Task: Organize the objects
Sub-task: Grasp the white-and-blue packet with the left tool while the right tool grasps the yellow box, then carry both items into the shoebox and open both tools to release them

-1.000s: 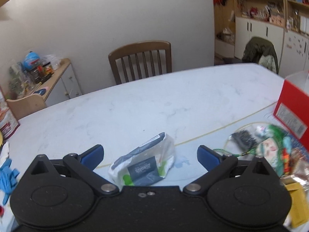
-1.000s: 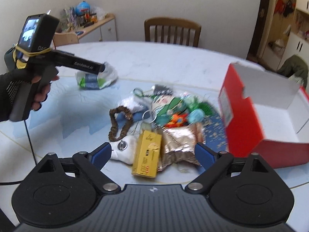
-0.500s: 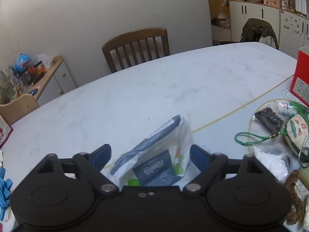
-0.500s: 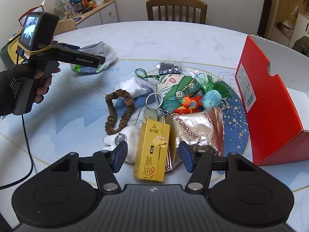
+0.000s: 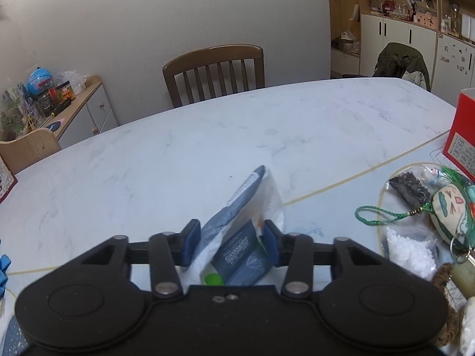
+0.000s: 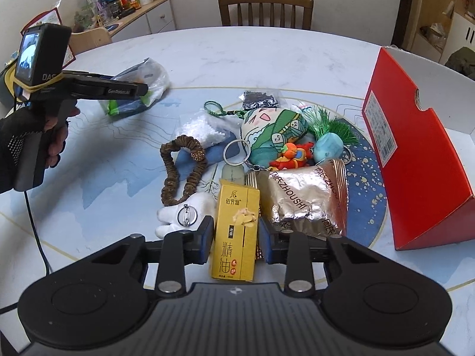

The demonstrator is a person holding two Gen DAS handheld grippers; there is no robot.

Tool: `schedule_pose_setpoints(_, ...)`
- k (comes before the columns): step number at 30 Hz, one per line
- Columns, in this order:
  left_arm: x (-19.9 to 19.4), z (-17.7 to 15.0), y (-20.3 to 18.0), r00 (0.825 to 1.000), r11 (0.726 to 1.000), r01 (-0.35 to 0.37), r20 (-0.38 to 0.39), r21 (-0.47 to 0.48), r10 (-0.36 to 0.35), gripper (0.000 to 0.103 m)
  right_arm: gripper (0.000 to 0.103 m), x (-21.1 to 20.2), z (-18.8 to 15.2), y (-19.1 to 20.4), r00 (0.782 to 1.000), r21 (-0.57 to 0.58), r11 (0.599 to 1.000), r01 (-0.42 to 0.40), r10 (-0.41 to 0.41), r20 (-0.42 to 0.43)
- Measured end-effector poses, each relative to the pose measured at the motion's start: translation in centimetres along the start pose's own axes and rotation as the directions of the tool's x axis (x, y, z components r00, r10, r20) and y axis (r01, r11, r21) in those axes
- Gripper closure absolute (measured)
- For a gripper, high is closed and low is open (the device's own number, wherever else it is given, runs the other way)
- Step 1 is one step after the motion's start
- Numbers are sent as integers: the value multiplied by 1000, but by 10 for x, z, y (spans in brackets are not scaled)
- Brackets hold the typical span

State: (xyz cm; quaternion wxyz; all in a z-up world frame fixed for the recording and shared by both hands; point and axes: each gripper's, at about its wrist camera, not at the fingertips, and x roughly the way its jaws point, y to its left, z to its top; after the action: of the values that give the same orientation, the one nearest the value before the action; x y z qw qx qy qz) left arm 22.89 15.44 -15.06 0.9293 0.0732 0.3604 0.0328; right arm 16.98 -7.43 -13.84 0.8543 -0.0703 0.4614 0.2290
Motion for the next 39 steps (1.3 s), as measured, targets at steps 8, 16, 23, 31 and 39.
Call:
schedule_pose_setpoints(8,-19,2,-4,1000,999,-14,-8,-33,13,89,74,-13,1,6,1000,-25,1000,17,-16,15)
schedule_pose_setpoints(16,-68,14,-12,1000,994,0,0,-110,0,90,74,-59,7,-9,996,-3,1000,-20,20,82)
schedule_pose_setpoints(23,-123,40,-44,999,993,27,39,-111,-22,90,74,-104,15,-46,989,21,999,-40,36,142)
schedule_pose_setpoints(31,-156,71,-110,998,992,46,38,-119,-42,89,74,-138,21,-109,981,11,997,-75,72,181)
schedule_pose_setpoints(39,-159,97,-193,998,991,57,36,-122,-53,89,74,-145,34,-195,979,-5,997,-71,71,192)
